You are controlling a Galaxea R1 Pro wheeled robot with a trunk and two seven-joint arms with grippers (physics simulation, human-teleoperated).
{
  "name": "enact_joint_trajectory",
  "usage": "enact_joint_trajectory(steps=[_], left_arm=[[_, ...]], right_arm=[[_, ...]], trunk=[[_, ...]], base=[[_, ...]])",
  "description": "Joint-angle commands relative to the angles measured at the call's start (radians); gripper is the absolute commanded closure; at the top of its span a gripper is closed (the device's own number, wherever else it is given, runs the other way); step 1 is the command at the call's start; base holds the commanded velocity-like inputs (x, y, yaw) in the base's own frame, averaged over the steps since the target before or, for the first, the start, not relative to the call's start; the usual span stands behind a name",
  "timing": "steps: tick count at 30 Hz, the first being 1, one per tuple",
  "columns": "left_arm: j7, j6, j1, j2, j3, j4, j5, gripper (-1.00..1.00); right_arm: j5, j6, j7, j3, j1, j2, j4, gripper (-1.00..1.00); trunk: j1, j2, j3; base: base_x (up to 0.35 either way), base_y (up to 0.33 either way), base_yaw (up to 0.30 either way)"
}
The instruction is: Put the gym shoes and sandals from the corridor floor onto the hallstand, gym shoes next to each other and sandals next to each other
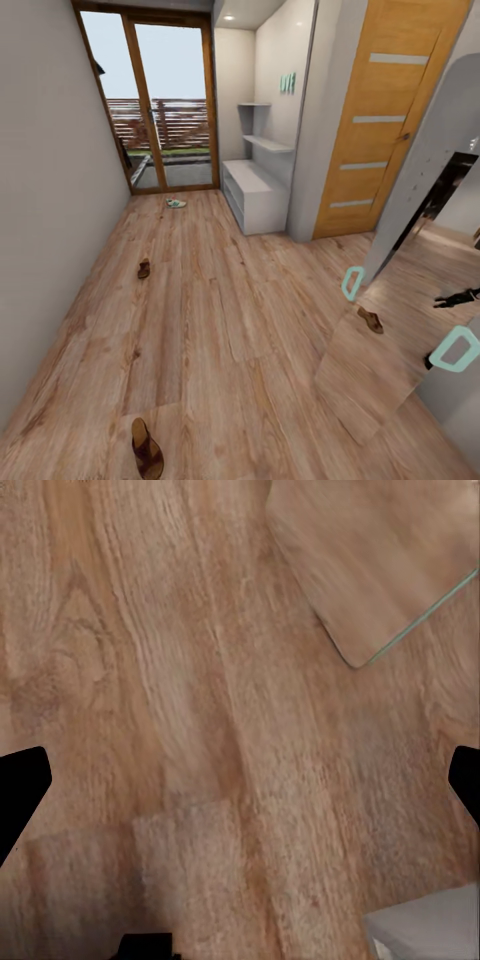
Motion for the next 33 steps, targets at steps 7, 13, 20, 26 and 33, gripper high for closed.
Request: enact_joint_trajectory(steps=[7, 13, 20, 26, 33], left_arm=[[-0.001, -0.003, -0.001, 0.0, 0.003, 0.001, 0.001, -1.0], [-0.001, -0.003, -0.001, 0.0, 0.003, 0.001, 0.001, -1.0], [-0.001, -0.003, -0.001, 0.0, 0.003, 0.001, 0.001, -1.0], [-0.001, -0.003, -0.001, 0.0, 0.003, 0.001, 0.001, -1.0], [-0.001, -0.003, -0.001, 0.0, 0.004, 0.001, 0.001, -1.0]], right_arm=[[0.0, -0.003, 0.0, 0.0, 0.0, 0.0, 0.001, -1.0], [0.002, -0.004, 0.002, 0.001, 0.0, 0.0, 0.0, -1.0], [0.003, -0.003, 0.008, 0.003, 0.0, 0.0, -0.001, -1.0], [0.003, -0.003, 0.007, 0.003, 0.0, 0.0, -0.001, -1.0], [0.003, -0.003, 0.006, 0.003, 0.0, 0.0, -0.001, -1.0]], trunk=[[0.0, 0.0, -0.001], [0.0, 0.0, -0.001], [0.0, 0.0, -0.001], [0.0, 0.0, -0.001], [0.0, 0.0, -0.001]], base=[[0.038, -0.273, 0.268], [0.202, -0.241, 0.099], [0.204, -0.078, 0.008], [0.03, -0.008, 0.001], [0.016, -0.001, 0.0]])
